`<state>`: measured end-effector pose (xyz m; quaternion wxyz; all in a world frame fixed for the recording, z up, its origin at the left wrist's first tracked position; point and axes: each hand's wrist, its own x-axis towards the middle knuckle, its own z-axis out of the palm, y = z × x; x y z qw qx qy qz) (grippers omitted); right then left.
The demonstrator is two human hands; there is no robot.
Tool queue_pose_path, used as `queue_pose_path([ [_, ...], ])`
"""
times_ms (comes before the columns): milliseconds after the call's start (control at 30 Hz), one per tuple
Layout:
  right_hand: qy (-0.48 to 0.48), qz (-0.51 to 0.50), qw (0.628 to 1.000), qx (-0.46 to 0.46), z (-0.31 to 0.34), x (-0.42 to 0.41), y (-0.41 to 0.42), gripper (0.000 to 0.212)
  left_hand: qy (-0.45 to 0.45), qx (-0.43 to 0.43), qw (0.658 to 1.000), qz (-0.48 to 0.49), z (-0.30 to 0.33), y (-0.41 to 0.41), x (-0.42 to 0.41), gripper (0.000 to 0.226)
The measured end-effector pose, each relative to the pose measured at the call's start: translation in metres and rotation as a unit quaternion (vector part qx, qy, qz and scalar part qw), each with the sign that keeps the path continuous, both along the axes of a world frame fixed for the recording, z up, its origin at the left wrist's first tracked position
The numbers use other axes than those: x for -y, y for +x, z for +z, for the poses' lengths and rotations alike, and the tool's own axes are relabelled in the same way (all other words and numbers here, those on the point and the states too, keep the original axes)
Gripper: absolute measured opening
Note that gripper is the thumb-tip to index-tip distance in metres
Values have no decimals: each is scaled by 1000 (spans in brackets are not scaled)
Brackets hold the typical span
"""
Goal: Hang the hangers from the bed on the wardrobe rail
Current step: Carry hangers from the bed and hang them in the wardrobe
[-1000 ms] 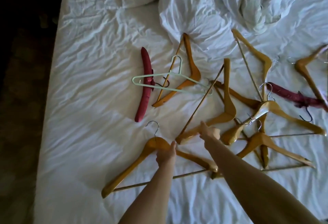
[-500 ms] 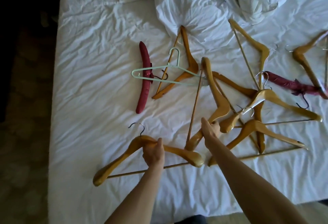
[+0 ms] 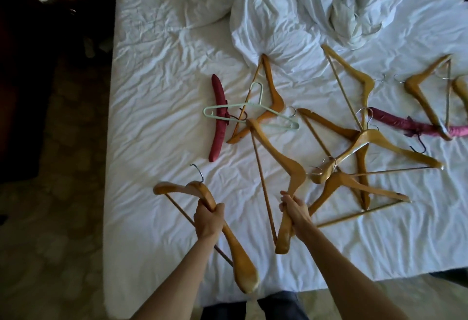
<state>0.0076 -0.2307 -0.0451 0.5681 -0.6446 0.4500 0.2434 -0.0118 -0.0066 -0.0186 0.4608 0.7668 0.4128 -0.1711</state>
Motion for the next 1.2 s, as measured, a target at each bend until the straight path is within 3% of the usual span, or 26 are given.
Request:
queue_pose_path([
  [133,-2,136,990,20,-31,-10,7,27,18,-1,999,-34,-21,6,5,19],
  [300,-81,155,981,84,-23,-18,-3,17,-11,-7,1000,-27,-23,7,6,16],
  [467,-157,249,938,181,61,-15,-27,15,-46,1,999,11,31,-1,-5,11],
  [667,-155,352,883,270,176,-40,-49,14,-89,32,995,38,120,-29,-33,19],
  [800,-122,399,849,325,234,-80,-46,12,-82,75,993,41,170,-62,-54,25],
  [933,-60,458,809,365,269,-136,-55,16,-51,116,986,106,219,-114,-85,29],
  [1200,60,616,669,412,313,-281,-158,10,3,192,926,326,286,-285,-167,21],
])
